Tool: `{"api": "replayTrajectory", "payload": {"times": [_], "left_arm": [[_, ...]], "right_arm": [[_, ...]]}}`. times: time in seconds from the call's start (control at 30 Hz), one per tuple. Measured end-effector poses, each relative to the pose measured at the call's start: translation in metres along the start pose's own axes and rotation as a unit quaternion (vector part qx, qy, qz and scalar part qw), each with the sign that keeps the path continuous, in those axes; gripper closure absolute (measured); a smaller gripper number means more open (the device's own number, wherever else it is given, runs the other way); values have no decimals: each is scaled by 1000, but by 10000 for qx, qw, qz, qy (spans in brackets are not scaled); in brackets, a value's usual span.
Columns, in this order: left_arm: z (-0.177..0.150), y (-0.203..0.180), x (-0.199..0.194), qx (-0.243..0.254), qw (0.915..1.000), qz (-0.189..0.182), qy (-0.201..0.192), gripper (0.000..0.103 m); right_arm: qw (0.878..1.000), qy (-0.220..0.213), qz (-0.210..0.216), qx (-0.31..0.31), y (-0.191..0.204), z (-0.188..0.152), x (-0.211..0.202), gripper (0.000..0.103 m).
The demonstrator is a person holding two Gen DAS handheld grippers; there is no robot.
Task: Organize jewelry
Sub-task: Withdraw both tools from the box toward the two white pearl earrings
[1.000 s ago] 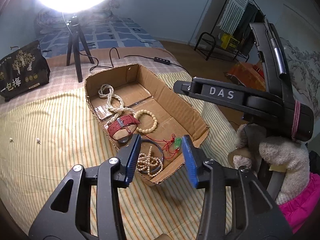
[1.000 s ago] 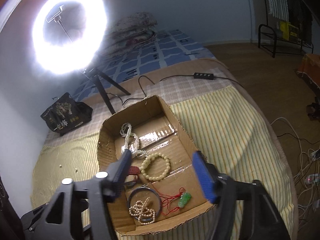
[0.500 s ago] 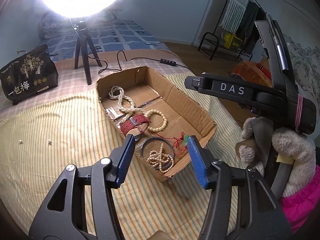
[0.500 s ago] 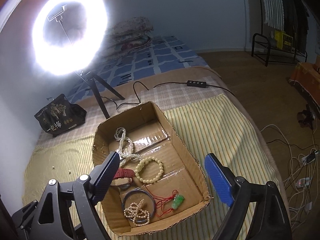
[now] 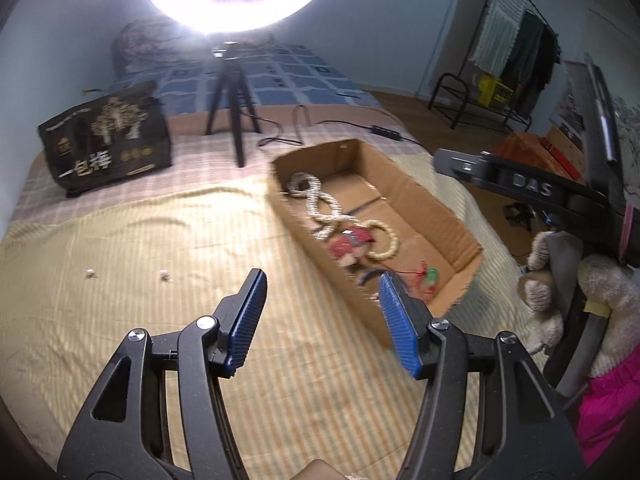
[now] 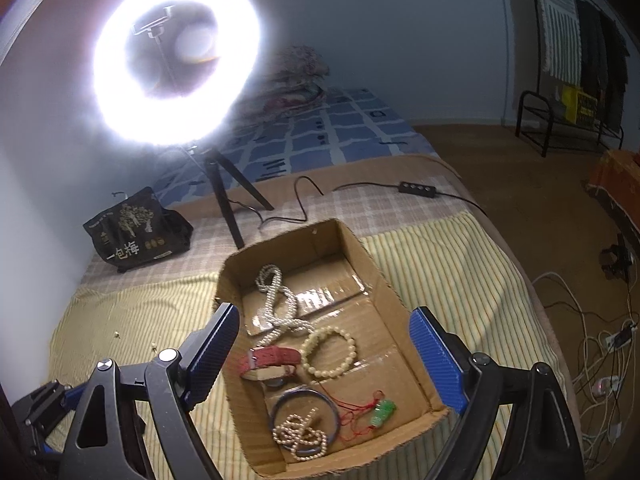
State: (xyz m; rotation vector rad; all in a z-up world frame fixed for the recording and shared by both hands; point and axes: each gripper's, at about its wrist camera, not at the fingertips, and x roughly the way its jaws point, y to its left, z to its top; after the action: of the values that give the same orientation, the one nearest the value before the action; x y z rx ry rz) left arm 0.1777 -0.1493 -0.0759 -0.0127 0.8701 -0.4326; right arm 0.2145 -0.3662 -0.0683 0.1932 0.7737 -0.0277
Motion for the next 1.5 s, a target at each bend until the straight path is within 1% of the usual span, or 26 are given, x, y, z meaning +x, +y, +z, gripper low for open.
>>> {"api": "replayTrajectory", "payload": {"times": [0.3, 0.5, 0.8, 0.87, 0.97, 1.03, 1.1, 1.23, 1.27, 1.33, 1.4, 1.47, 1.5], "left_arm": [[0, 67, -15, -510, 9978, 415, -30, 43], [-3, 103, -20, -811, 9945, 663, 13, 43], [0, 146, -21, -1064, 9903, 893, 75, 43], [0, 159, -19, -1184, 9885, 932, 109, 43], [0, 179, -15, -1386, 9851, 1009, 165, 43], [-1, 197, -10, -1575, 9811, 1103, 230, 43], [-1, 213, -6, -1742, 9777, 1143, 279, 43], [-3, 241, 5, -1958, 9717, 1267, 386, 43], [-3, 248, 8, -1986, 9715, 1239, 364, 43], [-4, 253, 13, -1966, 9718, 1253, 346, 43], [-4, 257, 18, -1924, 9723, 1284, 332, 44], [-4, 261, 27, -1926, 9726, 1239, 406, 55], [-4, 264, 32, -1947, 9721, 1225, 460, 58]], "right_arm": [[9994, -113, 225, -247, 36, 0, 7, 15], [9982, -26, 416, -424, 66, -3, 20, 15], [9941, 174, 755, -759, 116, -10, 42, 15], [9927, 247, 808, -856, 127, -14, 48, 16], [9906, 353, 906, -958, 139, -20, 57, 20], [9886, 449, 986, -1043, 147, -26, 64, 22], [9859, 564, 1066, -1159, 156, -31, 71, 28], [9814, 728, 1163, -1342, 171, -42, 85, 34], [9799, 779, 1204, -1387, 176, -46, 90, 36], [9772, 868, 1269, -1461, 182, -51, 96, 43], [9738, 953, 1335, -1576, 191, -57, 103, 45], [9695, 1023, 1392, -1738, 202, -64, 111, 48], [9677, 1053, 1405, -1809, 206, -66, 114, 51]]}}
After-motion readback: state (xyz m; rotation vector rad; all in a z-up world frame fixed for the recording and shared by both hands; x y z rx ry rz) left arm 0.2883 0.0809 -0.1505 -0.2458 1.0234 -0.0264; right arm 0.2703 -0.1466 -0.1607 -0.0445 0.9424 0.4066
